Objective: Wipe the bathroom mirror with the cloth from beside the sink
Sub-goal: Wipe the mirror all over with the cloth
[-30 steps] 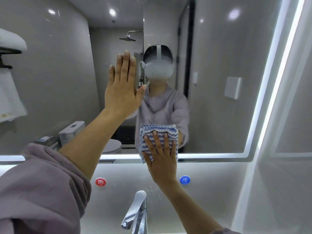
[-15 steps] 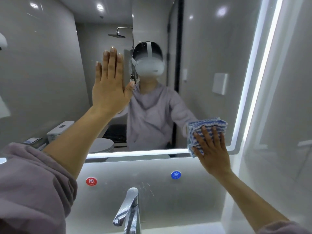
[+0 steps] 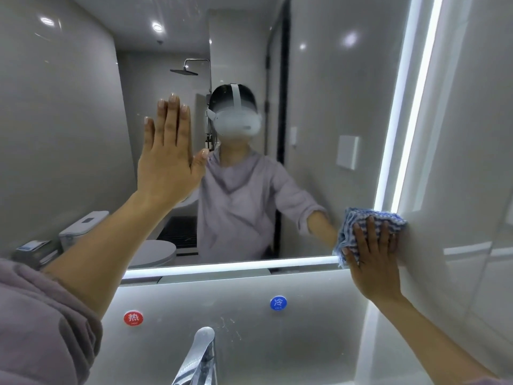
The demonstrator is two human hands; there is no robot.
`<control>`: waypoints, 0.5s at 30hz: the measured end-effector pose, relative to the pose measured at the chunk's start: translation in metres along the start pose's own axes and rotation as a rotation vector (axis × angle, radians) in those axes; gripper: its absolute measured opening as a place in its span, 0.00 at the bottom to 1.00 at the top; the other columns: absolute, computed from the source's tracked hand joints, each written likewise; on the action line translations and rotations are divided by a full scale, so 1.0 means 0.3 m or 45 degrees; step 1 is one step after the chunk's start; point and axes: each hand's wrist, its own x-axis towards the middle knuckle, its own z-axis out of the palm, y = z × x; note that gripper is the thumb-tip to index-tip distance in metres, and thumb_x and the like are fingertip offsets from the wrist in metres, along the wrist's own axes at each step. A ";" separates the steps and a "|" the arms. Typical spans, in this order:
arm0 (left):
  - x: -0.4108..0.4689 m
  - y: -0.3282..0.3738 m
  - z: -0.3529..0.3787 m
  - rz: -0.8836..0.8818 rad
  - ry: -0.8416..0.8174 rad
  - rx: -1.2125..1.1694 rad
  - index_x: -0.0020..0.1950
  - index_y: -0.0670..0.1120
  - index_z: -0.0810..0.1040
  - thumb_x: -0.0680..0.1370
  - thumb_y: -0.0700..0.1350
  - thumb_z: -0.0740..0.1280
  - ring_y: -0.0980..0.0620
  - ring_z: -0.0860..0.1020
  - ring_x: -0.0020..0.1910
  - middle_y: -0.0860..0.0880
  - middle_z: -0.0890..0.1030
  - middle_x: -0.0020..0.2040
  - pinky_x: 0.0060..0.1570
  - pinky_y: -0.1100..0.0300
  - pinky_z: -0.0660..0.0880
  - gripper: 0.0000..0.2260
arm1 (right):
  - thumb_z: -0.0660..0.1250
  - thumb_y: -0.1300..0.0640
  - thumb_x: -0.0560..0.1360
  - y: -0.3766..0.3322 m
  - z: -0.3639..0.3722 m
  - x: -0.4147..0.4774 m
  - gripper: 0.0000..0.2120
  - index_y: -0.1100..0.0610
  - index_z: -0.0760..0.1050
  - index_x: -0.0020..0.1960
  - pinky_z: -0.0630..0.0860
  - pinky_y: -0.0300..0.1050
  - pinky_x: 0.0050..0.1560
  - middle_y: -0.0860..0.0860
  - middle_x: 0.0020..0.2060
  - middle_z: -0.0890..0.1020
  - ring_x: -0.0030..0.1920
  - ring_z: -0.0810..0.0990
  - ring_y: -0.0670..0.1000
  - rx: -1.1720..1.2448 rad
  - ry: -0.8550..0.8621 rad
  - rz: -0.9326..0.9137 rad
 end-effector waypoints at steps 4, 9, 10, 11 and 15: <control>-0.003 0.001 -0.002 -0.008 -0.009 -0.009 0.77 0.39 0.44 0.79 0.58 0.46 0.41 0.45 0.77 0.39 0.46 0.78 0.75 0.44 0.43 0.33 | 0.42 0.43 0.81 -0.068 -0.055 0.117 0.30 0.49 0.31 0.76 0.39 0.58 0.75 0.46 0.75 0.31 0.76 0.32 0.52 0.055 0.149 0.108; -0.003 0.001 -0.002 -0.004 -0.007 -0.012 0.77 0.39 0.43 0.80 0.58 0.47 0.41 0.45 0.77 0.39 0.46 0.78 0.75 0.44 0.43 0.33 | 0.44 0.44 0.81 -0.070 -0.144 0.282 0.30 0.54 0.35 0.76 0.41 0.62 0.75 0.57 0.77 0.41 0.76 0.40 0.60 0.017 0.133 0.153; -0.003 0.000 -0.003 -0.006 -0.008 -0.011 0.77 0.40 0.43 0.80 0.58 0.48 0.41 0.45 0.77 0.39 0.46 0.78 0.75 0.44 0.43 0.33 | 0.47 0.46 0.81 -0.067 -0.161 0.311 0.30 0.57 0.40 0.76 0.44 0.65 0.74 0.61 0.77 0.47 0.76 0.45 0.63 0.016 0.126 0.164; -0.004 -0.001 -0.004 -0.009 -0.013 -0.012 0.77 0.40 0.44 0.80 0.58 0.48 0.41 0.45 0.77 0.39 0.46 0.78 0.75 0.44 0.44 0.33 | 0.49 0.47 0.81 -0.067 -0.183 0.343 0.30 0.59 0.44 0.76 0.45 0.65 0.74 0.62 0.76 0.50 0.76 0.47 0.64 0.015 0.122 0.187; -0.002 0.000 -0.011 -0.010 -0.038 0.001 0.77 0.40 0.42 0.80 0.57 0.49 0.42 0.44 0.77 0.39 0.44 0.78 0.75 0.43 0.44 0.33 | 0.46 0.45 0.79 -0.084 -0.267 0.492 0.31 0.57 0.45 0.77 0.40 0.59 0.75 0.58 0.77 0.48 0.77 0.43 0.61 0.020 0.131 0.327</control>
